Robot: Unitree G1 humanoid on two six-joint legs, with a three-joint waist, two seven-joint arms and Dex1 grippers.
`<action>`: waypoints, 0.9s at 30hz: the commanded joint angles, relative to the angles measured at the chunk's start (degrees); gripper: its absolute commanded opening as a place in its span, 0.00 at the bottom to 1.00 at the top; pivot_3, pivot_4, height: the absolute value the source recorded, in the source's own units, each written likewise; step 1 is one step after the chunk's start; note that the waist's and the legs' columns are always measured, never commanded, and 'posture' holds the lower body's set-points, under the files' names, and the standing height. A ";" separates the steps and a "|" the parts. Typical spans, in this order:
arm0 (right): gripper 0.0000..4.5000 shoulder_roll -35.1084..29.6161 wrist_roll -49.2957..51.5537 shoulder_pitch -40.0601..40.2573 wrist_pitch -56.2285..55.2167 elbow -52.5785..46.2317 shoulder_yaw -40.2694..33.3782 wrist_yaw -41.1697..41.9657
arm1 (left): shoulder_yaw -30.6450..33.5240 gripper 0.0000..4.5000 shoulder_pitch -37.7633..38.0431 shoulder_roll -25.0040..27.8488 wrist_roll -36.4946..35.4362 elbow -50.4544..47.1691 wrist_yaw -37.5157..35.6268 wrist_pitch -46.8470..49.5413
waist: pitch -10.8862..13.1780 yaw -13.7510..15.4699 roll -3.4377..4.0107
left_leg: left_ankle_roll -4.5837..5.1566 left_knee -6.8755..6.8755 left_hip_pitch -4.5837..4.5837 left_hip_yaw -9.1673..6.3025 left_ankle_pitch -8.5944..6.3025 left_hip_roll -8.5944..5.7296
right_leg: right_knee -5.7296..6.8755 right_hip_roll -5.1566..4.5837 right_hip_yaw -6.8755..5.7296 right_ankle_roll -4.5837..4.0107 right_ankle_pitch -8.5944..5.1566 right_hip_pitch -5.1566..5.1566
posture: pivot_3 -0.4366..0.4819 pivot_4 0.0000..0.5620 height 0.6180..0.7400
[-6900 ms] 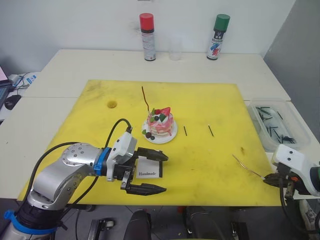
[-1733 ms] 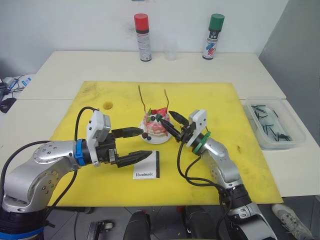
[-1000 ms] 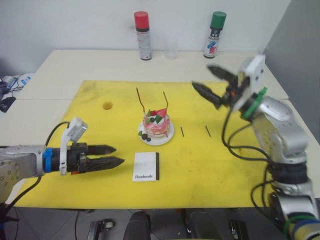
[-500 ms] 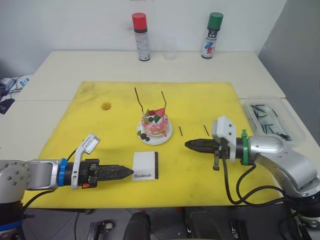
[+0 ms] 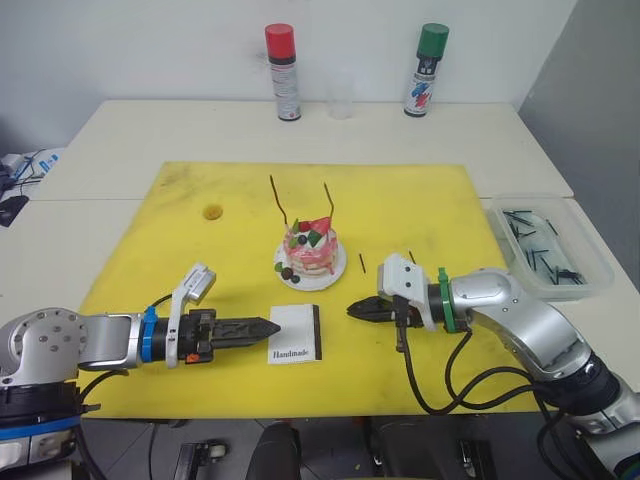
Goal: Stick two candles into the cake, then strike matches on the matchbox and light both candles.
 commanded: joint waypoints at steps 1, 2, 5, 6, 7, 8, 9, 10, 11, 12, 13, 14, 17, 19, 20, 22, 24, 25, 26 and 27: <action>0.00 1.32 -2.14 -1.82 -1.43 1.49 1.82 1.06 | -0.42 1.00 0.09 -2.44 -2.42 -2.29 3.11 0.43 | 0.00 0.02 -0.01 | 0.00 0.01 0.00 -0.01 0.00 0.00 | 0.01 0.00 -0.01 0.00 0.00 0.00 | 0.48 0.27 1.00; 0.00 1.56 -2.81 -2.12 -1.41 2.21 2.50 1.37 | -0.34 1.00 -0.26 -3.19 -2.38 -2.04 4.27 0.43 | 0.00 0.02 0.00 | 0.00 0.02 0.01 -0.01 0.00 0.00 | 0.01 0.00 0.00 0.01 0.01 0.02 | 0.48 0.27 1.00; 0.00 2.89 -4.48 -2.83 -1.63 3.96 3.98 1.76 | -0.23 1.00 -0.73 -4.42 -3.14 -1.14 7.04 0.43 | -0.03 0.25 -0.05 | 0.00 0.06 0.02 -0.03 0.00 -0.02 | 0.01 0.00 0.00 0.03 0.02 0.07 | 0.48 0.27 1.00; 0.00 3.31 -4.86 -2.95 -1.66 4.31 4.29 1.86 | -0.21 1.00 -0.64 -4.68 -3.47 -0.98 7.85 0.43 | -0.04 0.32 -0.05 | -0.01 0.06 0.03 -0.03 0.00 -0.03 | 0.01 -0.01 0.00 0.03 0.02 0.08 | 0.48 0.27 1.00; 0.00 3.61 -5.17 -2.99 -1.66 4.52 4.43 2.00 | -0.18 1.00 -0.57 -4.85 -3.78 -0.88 8.49 0.43 | -0.04 0.42 -0.05 | 0.00 0.06 0.03 -0.03 0.00 -0.04 | 0.01 -0.02 0.01 0.04 0.03 0.08 | 0.48 0.27 1.00; 0.00 4.21 -5.64 -3.17 -1.87 5.01 4.82 2.14 | -0.21 1.00 -0.47 -5.09 -4.20 -0.57 9.10 0.43 | -0.04 0.50 -0.05 | -0.01 0.07 0.03 -0.03 0.00 -0.04 | 0.01 -0.03 0.00 0.04 0.03 0.09 | 0.48 0.27 1.00; 0.00 4.89 -6.18 -3.51 -2.16 5.67 5.60 2.45 | -0.34 1.00 -0.16 -5.43 -4.09 -0.41 9.51 0.43 | -0.04 0.56 -0.05 | -0.01 0.07 0.02 -0.03 0.00 -0.05 | 0.01 -0.03 0.00 0.04 0.03 0.08 | 0.48 0.27 1.00; 0.00 5.57 -6.64 -3.79 -2.74 6.24 6.23 2.67 | -0.40 1.00 0.11 -5.79 -4.13 -0.18 9.96 0.43 | -0.05 0.55 -0.04 | -0.01 0.07 0.03 -0.03 0.00 -0.05 | 0.01 -0.03 0.00 0.04 0.03 0.08 | 0.48 0.27 1.00; 0.00 6.28 -6.84 -3.99 -2.87 6.62 6.64 2.77 | -0.41 1.00 0.37 -6.19 -4.10 0.05 10.52 0.43 | -0.05 0.55 -0.04 | -0.01 0.07 0.05 -0.02 0.00 -0.05 | 0.01 -0.04 0.01 0.04 0.03 0.09 | 0.48 0.27 1.00; 0.00 6.88 -7.01 -4.09 -3.10 6.79 6.99 3.06 | -0.46 1.00 0.65 -6.57 -3.98 0.04 10.85 0.43 | -0.06 0.55 -0.04 | -0.01 0.06 0.05 -0.02 0.00 -0.05 | 0.01 -0.03 0.00 0.04 0.03 0.09 | 0.48 0.27 1.00; 0.00 7.61 -7.13 -4.09 -3.17 6.88 7.19 3.22 | -0.37 1.00 0.91 -7.17 -4.14 0.24 11.43 0.43 | -0.06 0.58 -0.04 | -0.01 0.06 0.07 -0.03 0.01 -0.04 | 0.01 -0.03 0.00 0.04 0.03 0.11 | 0.48 0.27 1.00; 0.00 8.48 -7.15 -4.16 -3.06 7.03 7.39 3.25 | -0.50 1.00 1.22 -7.70 -3.94 0.04 11.70 0.43 | -0.07 0.64 -0.04 | -0.01 0.06 0.08 -0.04 0.01 -0.04 | 0.02 -0.03 -0.01 0.04 0.03 0.12 | 0.48 0.27 1.00; 0.00 10.66 -6.76 -4.22 -1.91 7.07 7.60 2.84 | -0.68 1.00 2.10 -9.03 -3.86 -0.50 12.50 0.43 | -0.09 0.93 -0.03 | -0.01 0.07 0.08 -0.03 0.01 -0.05 | 0.01 -0.04 0.00 0.04 0.03 0.13 | 0.48 0.27 1.00; 0.00 11.76 -6.56 -4.12 -1.05 6.81 7.46 2.41 | -0.81 1.00 2.72 -9.56 -3.75 -0.98 12.74 0.42 | -0.11 1.23 -0.03 | -0.01 0.07 0.08 -0.03 0.01 -0.06 | 0.01 -0.05 0.01 0.04 0.03 0.13 | 0.48 0.27 1.00; 0.00 12.16 -6.56 -4.03 -0.75 6.66 7.40 2.29 | -0.93 1.00 3.02 -9.64 -3.70 -1.23 12.72 0.42 | -0.12 1.37 -0.03 | -0.02 0.07 0.08 -0.03 0.01 -0.08 | 0.01 -0.06 0.00 0.04 0.03 0.14 | 0.48 0.27 1.00; 0.00 12.94 -6.44 -3.84 -0.12 6.35 7.08 1.91 | -1.10 1.00 3.56 -9.72 -3.62 -1.67 12.72 0.35 | -0.15 1.44 -0.04 | -0.02 0.07 0.08 -0.03 0.01 -0.10 | -0.01 -0.09 0.00 0.04 0.03 0.15 | 0.48 0.27 1.00; 0.00 13.47 -6.31 -3.64 0.43 6.08 6.70 1.59 | -1.19 1.00 4.03 -9.73 -3.63 -2.07 12.72 0.20 | -0.15 1.44 -0.03 | -0.02 0.07 0.08 -0.02 0.01 -0.10 | -0.01 -0.10 0.01 0.04 0.03 0.15 | 0.48 0.27 1.00; 0.00 13.58 -6.30 -3.55 0.65 5.98 6.56 1.47 | -1.26 1.00 4.28 -9.74 -3.58 -2.29 12.73 0.12 | -0.16 1.44 -0.02 | -0.02 0.07 0.08 -0.02 0.01 -0.10 | -0.01 -0.10 0.00 0.04 0.03 0.14 | 0.48 0.27 1.00; 0.00 13.64 -6.30 -3.49 0.80 5.91 6.47 1.40 | -1.31 1.00 4.44 -9.74 -3.55 -2.45 12.74 0.05 | -0.16 1.44 -0.02 | -0.02 0.07 0.08 -0.02 0.01 -0.10 | -0.01 -0.10 0.00 0.04 0.03 0.14 | 0.48 0.27 1.00; 0.00 13.72 -6.32 -3.46 0.88 5.91 6.34 1.24 | -1.53 1.00 4.69 -9.69 -3.28 -2.68 12.68 -0.07 | -0.16 1.44 -0.02 | -0.02 0.07 0.08 -0.02 0.01 -0.10 | -0.01 -0.09 0.00 0.04 0.03 0.14 | 0.48 0.27 1.00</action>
